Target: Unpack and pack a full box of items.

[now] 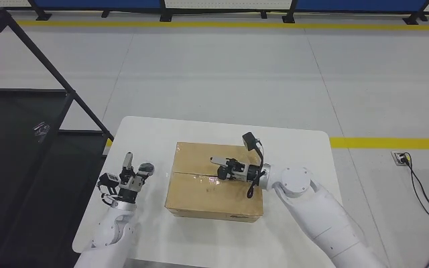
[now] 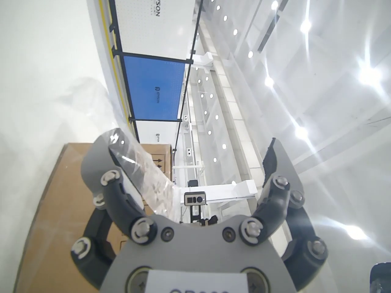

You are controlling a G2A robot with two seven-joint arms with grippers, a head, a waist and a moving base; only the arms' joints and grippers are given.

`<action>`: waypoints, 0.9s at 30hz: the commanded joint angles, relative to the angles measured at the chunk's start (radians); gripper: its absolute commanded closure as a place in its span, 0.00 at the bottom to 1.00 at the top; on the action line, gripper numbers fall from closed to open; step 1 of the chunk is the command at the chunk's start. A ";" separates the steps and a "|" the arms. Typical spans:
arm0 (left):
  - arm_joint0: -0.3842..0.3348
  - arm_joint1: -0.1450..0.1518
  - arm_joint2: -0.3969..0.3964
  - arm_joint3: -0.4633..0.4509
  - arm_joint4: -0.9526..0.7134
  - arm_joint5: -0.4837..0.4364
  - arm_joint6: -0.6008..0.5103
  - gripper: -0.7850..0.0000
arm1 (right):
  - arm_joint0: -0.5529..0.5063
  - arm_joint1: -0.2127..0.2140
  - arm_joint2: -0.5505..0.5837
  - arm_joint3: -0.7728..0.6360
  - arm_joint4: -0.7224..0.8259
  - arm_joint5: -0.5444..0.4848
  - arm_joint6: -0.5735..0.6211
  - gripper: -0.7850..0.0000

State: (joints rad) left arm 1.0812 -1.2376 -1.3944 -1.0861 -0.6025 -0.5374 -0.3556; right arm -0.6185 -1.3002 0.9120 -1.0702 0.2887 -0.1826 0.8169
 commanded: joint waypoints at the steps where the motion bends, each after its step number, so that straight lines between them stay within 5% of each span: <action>1: 0.006 0.000 0.007 0.002 0.017 0.025 -0.021 0.00 | 0.001 -0.001 0.002 0.003 0.000 -0.001 0.003 0.00; 15: -0.010 -0.008 0.031 0.027 0.045 0.103 -0.069 0.00 | 0.016 -0.011 0.009 0.029 0.001 -0.011 0.028 0.00; 27: -0.076 -0.033 0.039 0.072 -0.016 0.064 0.037 0.00 | 0.010 -0.013 0.026 0.036 -0.003 -0.019 0.038 0.00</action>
State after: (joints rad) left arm 1.0054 -1.2702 -1.3510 -1.0138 -0.6175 -0.4534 -0.3256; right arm -0.6076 -1.3136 0.9363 -1.0343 0.2859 -0.2004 0.8539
